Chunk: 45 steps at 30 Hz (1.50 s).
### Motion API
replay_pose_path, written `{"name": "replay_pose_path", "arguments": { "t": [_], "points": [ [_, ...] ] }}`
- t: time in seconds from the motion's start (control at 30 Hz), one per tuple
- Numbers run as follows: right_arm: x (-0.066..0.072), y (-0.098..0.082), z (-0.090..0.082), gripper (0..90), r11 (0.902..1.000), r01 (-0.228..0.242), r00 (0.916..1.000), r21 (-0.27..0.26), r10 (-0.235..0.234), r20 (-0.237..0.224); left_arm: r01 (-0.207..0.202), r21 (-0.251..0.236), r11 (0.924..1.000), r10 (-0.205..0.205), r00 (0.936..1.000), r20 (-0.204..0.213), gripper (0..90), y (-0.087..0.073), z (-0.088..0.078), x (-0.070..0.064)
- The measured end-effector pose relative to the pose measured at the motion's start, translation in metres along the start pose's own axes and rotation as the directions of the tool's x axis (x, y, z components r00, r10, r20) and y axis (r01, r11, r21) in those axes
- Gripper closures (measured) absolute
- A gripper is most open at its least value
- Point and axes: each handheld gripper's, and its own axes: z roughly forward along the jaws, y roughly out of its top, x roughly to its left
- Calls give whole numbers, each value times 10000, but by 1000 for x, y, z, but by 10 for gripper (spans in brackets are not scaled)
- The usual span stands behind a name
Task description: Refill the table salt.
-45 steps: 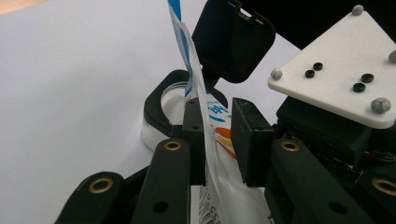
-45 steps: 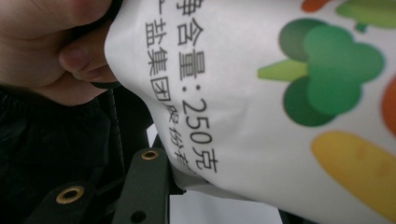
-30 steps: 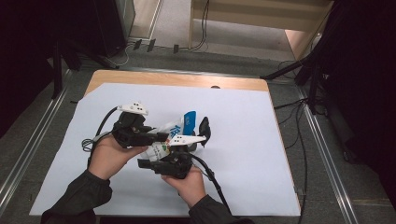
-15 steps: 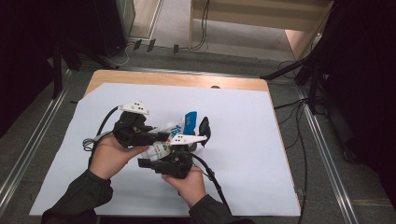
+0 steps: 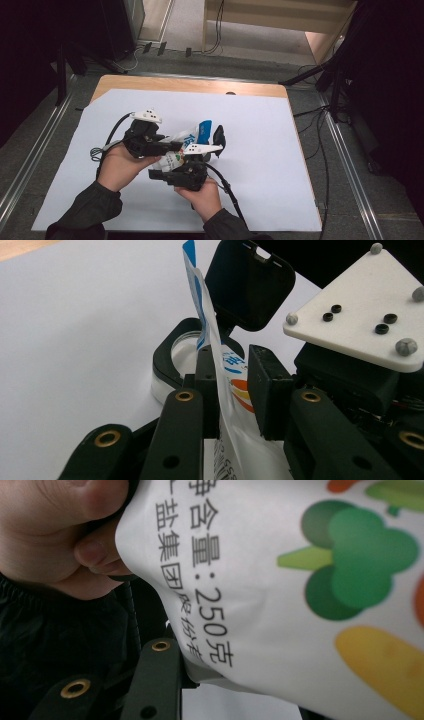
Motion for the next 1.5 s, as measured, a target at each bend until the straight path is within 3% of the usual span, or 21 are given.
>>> {"name": "replay_pose_path", "arguments": {
  "t": [0.8,1.33,1.5],
  "points": [
    [-2,0,-1,665,9999,-83,10000,-69,83,1,-78,72,9999,78,10000,-62,765,2,2,0],
    [-1,2,1,665,10000,53,10000,-24,-53,0,-168,-63,9998,167,9997,-167,765,2,-1,-1],
    [3,5,0,665,9999,126,9999,-81,-127,-92,-283,-328,9991,277,9994,-185,764,2,-5,-5]
  ]
}}
